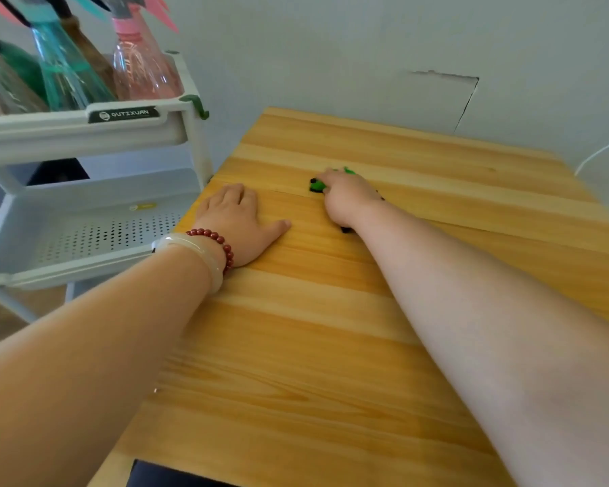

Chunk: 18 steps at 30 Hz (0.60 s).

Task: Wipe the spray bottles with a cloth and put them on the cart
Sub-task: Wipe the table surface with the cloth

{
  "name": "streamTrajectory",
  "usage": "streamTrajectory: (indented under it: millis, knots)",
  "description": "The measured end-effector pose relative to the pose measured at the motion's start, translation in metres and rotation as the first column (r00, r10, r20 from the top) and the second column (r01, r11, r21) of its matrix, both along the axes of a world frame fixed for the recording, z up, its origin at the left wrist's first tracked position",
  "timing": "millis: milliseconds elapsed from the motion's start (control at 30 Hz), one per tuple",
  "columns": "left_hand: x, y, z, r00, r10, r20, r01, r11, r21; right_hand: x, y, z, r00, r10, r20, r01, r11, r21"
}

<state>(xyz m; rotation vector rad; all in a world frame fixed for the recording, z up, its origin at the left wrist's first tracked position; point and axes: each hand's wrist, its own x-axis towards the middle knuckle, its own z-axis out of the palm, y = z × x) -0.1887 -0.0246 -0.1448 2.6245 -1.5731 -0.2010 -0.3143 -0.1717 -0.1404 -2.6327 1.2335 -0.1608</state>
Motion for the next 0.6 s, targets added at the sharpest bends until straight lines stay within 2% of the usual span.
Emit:
streamTrajectory:
  millis: [100,133,200,300,333,367,433,533,600]
  knots:
    - [0.0,-0.001,-0.002,1.0,-0.008,0.005,0.008,1.0,-0.014,0.016,0.018,-0.004,0.953,0.297,0.058,-0.3,0.953,0.045]
    - [0.0,-0.001,-0.002,1.0,-0.009,0.004,0.009,1.0,-0.014,0.015,0.016,-0.005,0.935,0.351,0.059,-0.354,0.934,0.057]
    - [0.0,0.0,0.0,1.0,-0.009,0.0,0.009,1.0,-0.014,0.011,-0.001,-0.004,0.945,0.32,0.061,-0.323,0.946,0.032]
    - [-0.001,0.001,0.002,1.0,-0.005,-0.031,0.004,1.0,-0.021,0.005,-0.024,-0.001,0.999,0.052,0.008,-0.052,0.999,0.0]
    - [-0.001,0.002,0.002,0.999,0.006,-0.053,-0.008,0.999,-0.039,0.01,-0.024,-0.001,1.0,0.011,-0.013,-0.011,1.0,-0.001]
    - [0.0,0.002,0.002,0.996,0.024,-0.081,-0.03,0.997,-0.073,0.017,-0.019,0.0,1.0,0.024,-0.006,-0.024,1.0,-0.001]
    - [0.003,0.001,0.001,0.987,0.07,-0.143,-0.091,0.985,-0.149,0.035,-0.002,0.0,0.986,0.163,0.039,-0.164,0.986,0.018]
    - [0.012,-0.002,0.002,0.974,0.099,-0.203,-0.129,0.982,-0.139,0.048,0.012,-0.005,0.915,0.402,0.035,-0.403,0.913,0.058]
    - [0.02,-0.001,0.002,0.984,0.109,-0.142,-0.125,0.986,-0.108,0.048,0.001,-0.005,0.92,0.392,0.028,-0.393,0.918,0.05]
